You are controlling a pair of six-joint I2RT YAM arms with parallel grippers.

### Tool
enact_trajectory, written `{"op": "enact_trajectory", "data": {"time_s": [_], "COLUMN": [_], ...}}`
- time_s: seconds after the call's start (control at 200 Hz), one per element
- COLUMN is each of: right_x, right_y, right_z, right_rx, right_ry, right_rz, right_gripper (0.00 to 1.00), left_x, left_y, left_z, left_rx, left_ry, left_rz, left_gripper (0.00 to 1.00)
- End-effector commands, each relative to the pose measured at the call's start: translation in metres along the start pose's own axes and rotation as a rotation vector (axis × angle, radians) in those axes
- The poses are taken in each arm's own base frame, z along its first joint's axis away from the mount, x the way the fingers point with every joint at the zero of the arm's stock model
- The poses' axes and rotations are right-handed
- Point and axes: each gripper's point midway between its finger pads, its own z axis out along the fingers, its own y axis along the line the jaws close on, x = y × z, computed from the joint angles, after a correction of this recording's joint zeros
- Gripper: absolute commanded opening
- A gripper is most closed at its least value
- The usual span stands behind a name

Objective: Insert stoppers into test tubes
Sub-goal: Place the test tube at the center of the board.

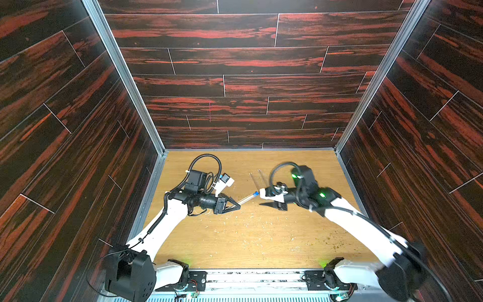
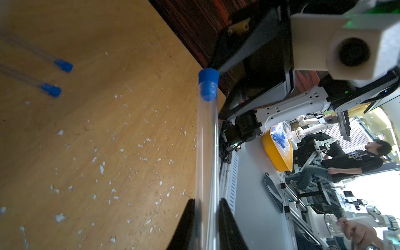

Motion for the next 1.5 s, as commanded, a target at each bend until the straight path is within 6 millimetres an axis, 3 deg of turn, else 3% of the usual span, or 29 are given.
{"op": "enact_trajectory", "data": {"time_s": [0.0, 0.11, 0.23, 0.366, 0.436, 0.516, 0.616, 0.747, 0.832, 1.107, 1.493], "right_x": [-0.002, 0.010, 0.026, 0.056, 0.074, 0.094, 0.115, 0.120, 0.126, 0.130, 0.127], "right_y": [-0.006, -0.014, -0.028, -0.048, -0.051, -0.051, -0.050, -0.050, -0.049, -0.051, -0.053], "right_z": [-0.026, -0.049, -0.073, -0.102, -0.113, -0.124, -0.137, -0.152, -0.155, -0.149, -0.154], "right_rx": [0.112, 0.254, 0.439, 0.703, 0.801, 0.899, 1.013, 1.111, 1.136, 1.119, 1.137], "right_ry": [-0.020, -0.016, -0.021, 0.039, 0.078, 0.123, 0.155, 0.142, 0.155, 0.170, 0.166], "right_rz": [0.060, 0.124, 0.237, 0.411, 0.478, 0.531, 0.574, 0.585, 0.585, 0.588, 0.579], "right_gripper": [0.48, 0.50, 0.53, 0.61, 0.69, 0.71, 0.76, 0.88, 0.91, 0.91, 0.91], "left_x": [-0.015, -0.022, -0.027, -0.034, -0.035, -0.035, -0.029, -0.015, -0.006, 0.007, 0.042], "left_y": [0.008, 0.027, 0.062, 0.094, 0.114, 0.137, 0.166, 0.196, 0.212, 0.235, 0.255], "left_z": [0.000, 0.002, 0.003, 0.004, 0.004, 0.000, -0.008, -0.010, -0.013, -0.015, 0.004], "left_rx": [-0.029, -0.107, -0.265, -0.403, -0.488, -0.593, -0.723, -0.856, -0.937, -1.022, -1.049], "left_ry": [-0.036, -0.065, -0.100, -0.139, -0.161, -0.182, -0.184, -0.163, -0.136, -0.094, 0.024], "left_rz": [0.062, 0.027, -0.026, -0.104, -0.146, -0.206, -0.287, -0.338, -0.367, -0.399, -0.411], "left_gripper": [0.04, 0.04, 0.04, 0.09, 0.09, 0.09, 0.09, 0.08, 0.07, 0.06, 0.19]}}
